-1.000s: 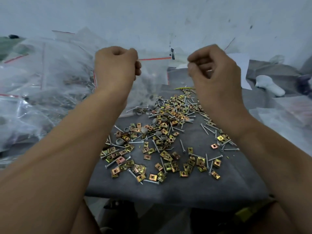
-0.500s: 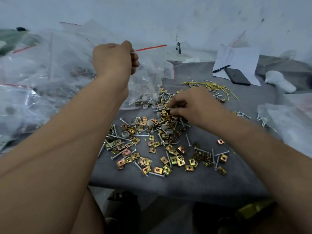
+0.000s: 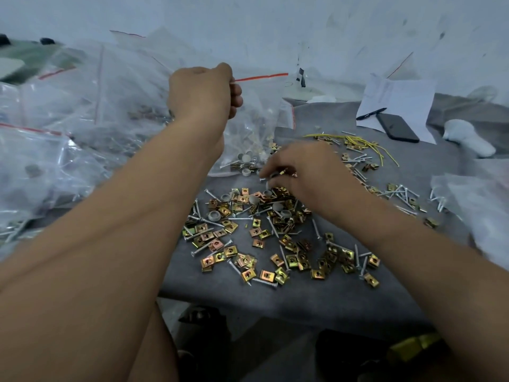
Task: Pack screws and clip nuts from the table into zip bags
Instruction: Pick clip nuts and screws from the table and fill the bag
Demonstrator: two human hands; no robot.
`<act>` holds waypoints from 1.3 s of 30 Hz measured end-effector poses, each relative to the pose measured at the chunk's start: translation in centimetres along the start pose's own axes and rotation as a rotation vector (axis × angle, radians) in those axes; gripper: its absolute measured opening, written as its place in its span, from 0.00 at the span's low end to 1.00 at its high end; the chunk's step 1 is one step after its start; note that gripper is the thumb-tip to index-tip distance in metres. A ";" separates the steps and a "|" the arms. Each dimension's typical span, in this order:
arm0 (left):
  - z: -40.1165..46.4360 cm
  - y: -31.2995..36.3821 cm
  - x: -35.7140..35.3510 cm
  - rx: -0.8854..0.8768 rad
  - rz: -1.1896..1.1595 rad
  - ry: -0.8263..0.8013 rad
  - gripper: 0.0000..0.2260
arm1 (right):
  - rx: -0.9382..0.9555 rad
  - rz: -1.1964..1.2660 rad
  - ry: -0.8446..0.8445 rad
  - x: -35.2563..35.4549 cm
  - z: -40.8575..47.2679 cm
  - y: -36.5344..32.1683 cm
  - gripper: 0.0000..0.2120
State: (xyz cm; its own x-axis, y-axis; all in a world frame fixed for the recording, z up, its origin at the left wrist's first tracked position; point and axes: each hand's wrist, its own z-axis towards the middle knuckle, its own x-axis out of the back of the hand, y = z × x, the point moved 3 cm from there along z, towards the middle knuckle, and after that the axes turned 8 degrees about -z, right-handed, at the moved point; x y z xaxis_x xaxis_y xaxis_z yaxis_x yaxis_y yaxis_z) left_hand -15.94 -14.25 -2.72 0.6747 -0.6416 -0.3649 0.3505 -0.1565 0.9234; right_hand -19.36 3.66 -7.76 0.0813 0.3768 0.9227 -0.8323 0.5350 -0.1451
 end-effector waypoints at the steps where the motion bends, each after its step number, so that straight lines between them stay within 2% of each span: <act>1: 0.0 0.0 0.0 0.002 -0.002 -0.001 0.08 | 0.025 -0.019 -0.022 -0.3 0.0 -0.2 0.10; 5: -0.2 0.0 -0.1 0.003 -0.001 -0.013 0.07 | 0.089 -0.039 -0.083 -1.1 -0.2 -1.3 0.12; 8: -0.4 0.0 0.0 -0.002 -0.009 -0.021 0.06 | 0.116 -0.070 -0.070 -1.5 -0.4 -1.8 0.12; 12: -0.3 -0.1 0.3 0.002 0.011 -0.014 0.08 | 0.039 -0.015 -0.060 -1.8 -0.2 -1.5 0.12; 14: -0.4 0.0 0.3 -0.014 0.081 -0.059 0.08 | -0.095 0.202 0.123 -0.3 -0.3 -1.1 0.10; 16: -1.0 0.2 -0.1 -0.097 0.223 -0.171 0.07 | -0.180 0.387 0.397 2.4 -0.4 -0.6 0.10; 18: -1.8 0.6 -0.8 -0.226 0.378 -0.284 0.06 | -0.201 0.514 0.624 5.3 -0.4 -0.1 0.10; 20: -2.6 0.9 -1.5 -0.329 0.473 -0.349 0.07 | -0.196 0.610 0.735 7.3 -0.5 0.2 0.09; 22: -3.4 1.0 -2.2 -0.375 0.510 -0.398 0.07 | -0.185 0.599 0.735 8.0 -0.7 0.2 0.09; 27: -4.6 0.6 -3.1 -0.396 0.554 -0.496 0.09 | -0.175 0.449 0.581 6.8 -1.1 0.4 0.09; 33: -4.6 0.4 -3.3 -0.344 0.449 -0.515 0.08 | -0.187 0.293 0.548 6.0 -1.0 0.4 0.09; 36: -4.2 0.3 -3.2 -0.299 0.405 -0.500 0.08 | -0.211 0.280 0.479 6.0 -0.6 0.6 0.11; 39: -3.9 0.2 -3.0 -0.250 0.355 -0.470 0.08 | -0.195 0.242 0.448 6.5 -0.6 0.5 0.09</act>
State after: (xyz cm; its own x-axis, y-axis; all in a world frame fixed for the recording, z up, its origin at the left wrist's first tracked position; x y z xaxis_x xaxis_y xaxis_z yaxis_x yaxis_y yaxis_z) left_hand -15.42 -9.43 -1.94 0.4404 -0.8921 0.1015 0.3379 0.2695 0.9018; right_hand -18.94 6.79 -2.06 0.1609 0.7691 0.6186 -0.7423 0.5073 -0.4377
